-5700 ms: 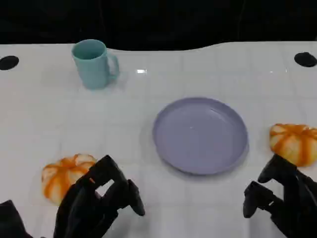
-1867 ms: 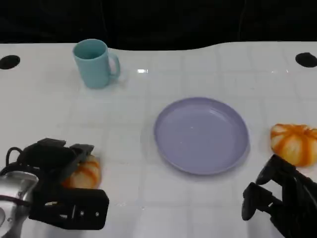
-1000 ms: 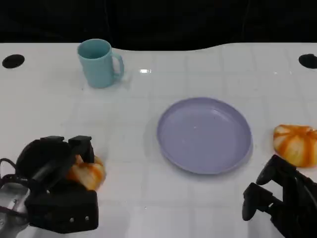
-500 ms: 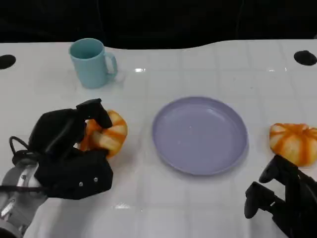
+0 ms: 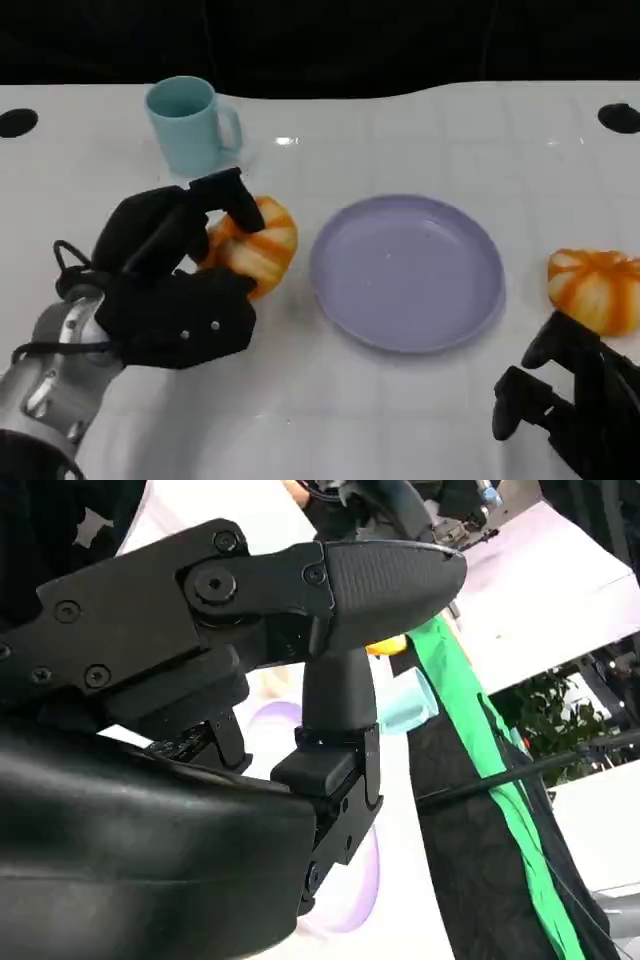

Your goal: Grasp the bread from the table and place it into the plate.

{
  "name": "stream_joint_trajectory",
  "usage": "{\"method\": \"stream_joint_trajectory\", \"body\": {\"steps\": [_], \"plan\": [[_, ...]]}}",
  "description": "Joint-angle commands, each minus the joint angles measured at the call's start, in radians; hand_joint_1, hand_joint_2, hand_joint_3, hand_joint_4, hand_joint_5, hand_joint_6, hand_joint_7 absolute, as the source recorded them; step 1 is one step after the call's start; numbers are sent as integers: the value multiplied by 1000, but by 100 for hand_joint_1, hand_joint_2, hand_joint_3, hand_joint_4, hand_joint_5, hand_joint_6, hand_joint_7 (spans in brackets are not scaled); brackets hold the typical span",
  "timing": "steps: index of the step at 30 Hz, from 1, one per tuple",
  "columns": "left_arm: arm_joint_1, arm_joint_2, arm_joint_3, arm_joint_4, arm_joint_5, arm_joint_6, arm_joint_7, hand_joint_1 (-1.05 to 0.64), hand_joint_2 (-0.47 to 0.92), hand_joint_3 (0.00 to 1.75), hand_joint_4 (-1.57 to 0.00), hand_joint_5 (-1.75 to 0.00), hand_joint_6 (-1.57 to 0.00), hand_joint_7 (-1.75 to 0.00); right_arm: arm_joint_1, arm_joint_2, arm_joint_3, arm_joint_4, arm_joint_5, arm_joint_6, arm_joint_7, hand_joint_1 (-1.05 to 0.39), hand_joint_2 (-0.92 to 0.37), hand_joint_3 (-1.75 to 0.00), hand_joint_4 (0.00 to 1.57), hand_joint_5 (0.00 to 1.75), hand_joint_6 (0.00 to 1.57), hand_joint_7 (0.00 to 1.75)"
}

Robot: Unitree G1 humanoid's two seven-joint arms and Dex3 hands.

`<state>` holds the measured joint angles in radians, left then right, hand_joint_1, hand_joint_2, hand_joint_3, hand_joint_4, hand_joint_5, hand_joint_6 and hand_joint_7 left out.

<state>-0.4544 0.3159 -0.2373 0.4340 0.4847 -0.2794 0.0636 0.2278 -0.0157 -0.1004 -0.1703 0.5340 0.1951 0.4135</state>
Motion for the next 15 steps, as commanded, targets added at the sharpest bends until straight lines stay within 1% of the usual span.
{"method": "stream_joint_trajectory", "body": {"steps": [1,4,6,9,15], "plan": [[-21,6,2,14,-3,-16,-4,-18,43,135,-89,-175,-72,-175,-4,-13,-8,3,-11,-14,0,-60,-92,-37,76,175,58,161],[-48,-8,-6,47,-3,-55,9,-17,41,135,-89,-175,-71,-175,-5,-11,-8,4,-12,-12,3,-60,-92,-37,75,175,58,161],[-107,-49,-33,97,15,-69,21,-18,41,135,-89,-175,-72,-175,-5,-8,-6,7,-15,-21,8,-60,-92,-37,75,175,58,161],[-174,-85,-67,166,41,-110,42,-16,42,135,-88,-175,-73,-175,-4,-6,-5,7,-16,-22,7,-60,-92,-37,76,175,59,161],[-225,-105,-90,243,67,-168,76,-15,41,135,-90,-175,-73,-175,-1,-5,-4,4,-17,-19,2,-59,-92,-36,76,175,60,160]]}}
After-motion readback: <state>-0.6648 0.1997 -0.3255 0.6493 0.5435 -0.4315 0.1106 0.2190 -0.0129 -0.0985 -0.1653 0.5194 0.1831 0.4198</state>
